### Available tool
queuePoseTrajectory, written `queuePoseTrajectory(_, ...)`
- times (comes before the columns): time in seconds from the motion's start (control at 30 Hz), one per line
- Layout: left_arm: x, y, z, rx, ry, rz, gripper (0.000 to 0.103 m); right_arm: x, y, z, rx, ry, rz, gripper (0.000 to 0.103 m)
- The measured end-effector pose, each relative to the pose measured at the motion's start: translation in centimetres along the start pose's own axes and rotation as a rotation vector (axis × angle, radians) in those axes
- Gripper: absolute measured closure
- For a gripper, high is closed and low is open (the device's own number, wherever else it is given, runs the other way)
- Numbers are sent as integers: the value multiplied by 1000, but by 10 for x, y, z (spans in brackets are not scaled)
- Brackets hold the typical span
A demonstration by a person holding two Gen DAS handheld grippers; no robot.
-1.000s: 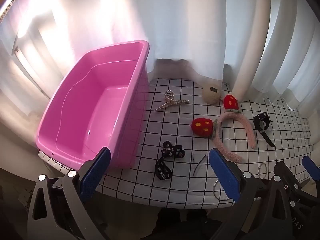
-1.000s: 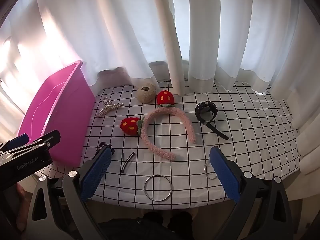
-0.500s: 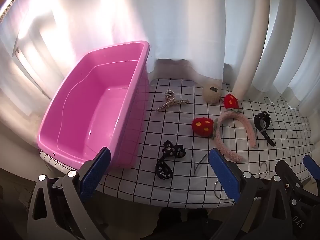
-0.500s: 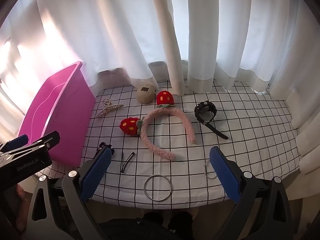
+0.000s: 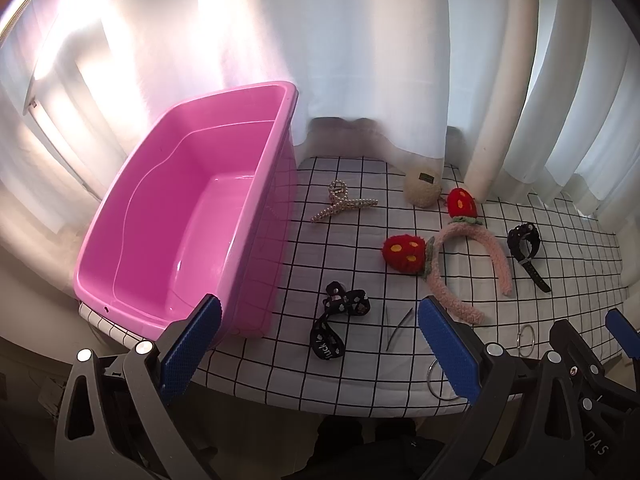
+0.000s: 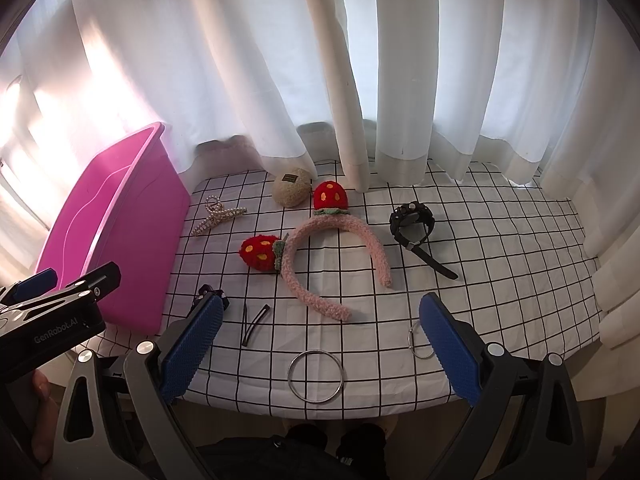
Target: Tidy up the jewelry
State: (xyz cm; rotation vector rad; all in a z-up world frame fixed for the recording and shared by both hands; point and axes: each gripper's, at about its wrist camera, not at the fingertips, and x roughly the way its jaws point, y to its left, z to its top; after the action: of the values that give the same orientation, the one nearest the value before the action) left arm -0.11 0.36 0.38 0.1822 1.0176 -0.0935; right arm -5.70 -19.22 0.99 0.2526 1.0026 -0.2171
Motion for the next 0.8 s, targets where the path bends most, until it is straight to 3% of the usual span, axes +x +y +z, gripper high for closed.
queuePoseTrajectory(0.8,0,0,-1,1,-2,0,6,0,0,0,3,-1,2,9)
